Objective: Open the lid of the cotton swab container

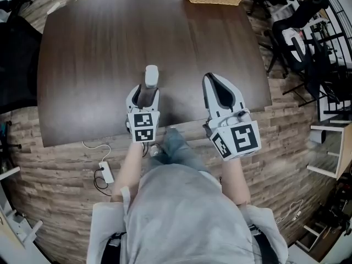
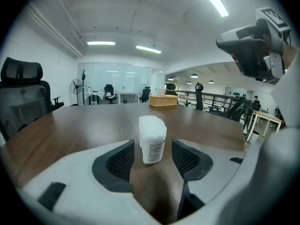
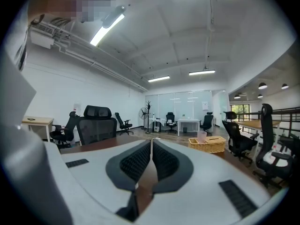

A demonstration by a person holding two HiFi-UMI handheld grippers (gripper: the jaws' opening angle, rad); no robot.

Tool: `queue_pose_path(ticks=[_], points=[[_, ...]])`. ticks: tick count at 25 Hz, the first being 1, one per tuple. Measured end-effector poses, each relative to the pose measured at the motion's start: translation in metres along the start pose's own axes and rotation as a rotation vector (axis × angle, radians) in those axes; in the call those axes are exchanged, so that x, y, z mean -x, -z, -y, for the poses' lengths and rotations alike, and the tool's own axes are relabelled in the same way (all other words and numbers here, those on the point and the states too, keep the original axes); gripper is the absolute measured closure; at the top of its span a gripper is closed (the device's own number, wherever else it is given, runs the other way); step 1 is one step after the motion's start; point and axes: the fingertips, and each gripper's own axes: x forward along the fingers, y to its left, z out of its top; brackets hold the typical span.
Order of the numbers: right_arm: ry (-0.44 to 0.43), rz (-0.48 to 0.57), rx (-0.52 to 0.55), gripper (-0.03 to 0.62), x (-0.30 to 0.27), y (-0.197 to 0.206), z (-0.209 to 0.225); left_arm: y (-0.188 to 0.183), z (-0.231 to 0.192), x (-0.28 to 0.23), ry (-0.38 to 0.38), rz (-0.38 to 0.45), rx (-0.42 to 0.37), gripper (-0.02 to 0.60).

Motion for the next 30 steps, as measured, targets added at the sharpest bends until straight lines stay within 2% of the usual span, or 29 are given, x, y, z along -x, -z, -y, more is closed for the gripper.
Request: queue_pose_path(ticks=[6,18,21,23,30], points=[[0.005,-0.021,-0.003,0.576,-0.010,0.008,0.014,0.012,-0.002,-0.026,-0.039,-0.048,0.007,0.347],[0.004,-0.041,-0.007,0.576,-0.021,0.017,0.028,0.018,-0.009,-0.045,-0.097,-0.081,0.020,0.345],[0.000,-0.044,-0.006,0.576,-0.022,0.018,0.027,0.016,-0.009,-0.045,-0.097,-0.073,0.005,0.350],[-0.003,-0.045,-0.007,0.576,-0.023,0.018,0.029,0.014,-0.007,-0.046,-0.094,-0.079,-0.001,0.387],[-0.010,-0.040,-0.009,0.576,-0.025,0.016,0.029,0.009,-0.004,-0.043,-0.059,-0.089,-0.026,0.387]])
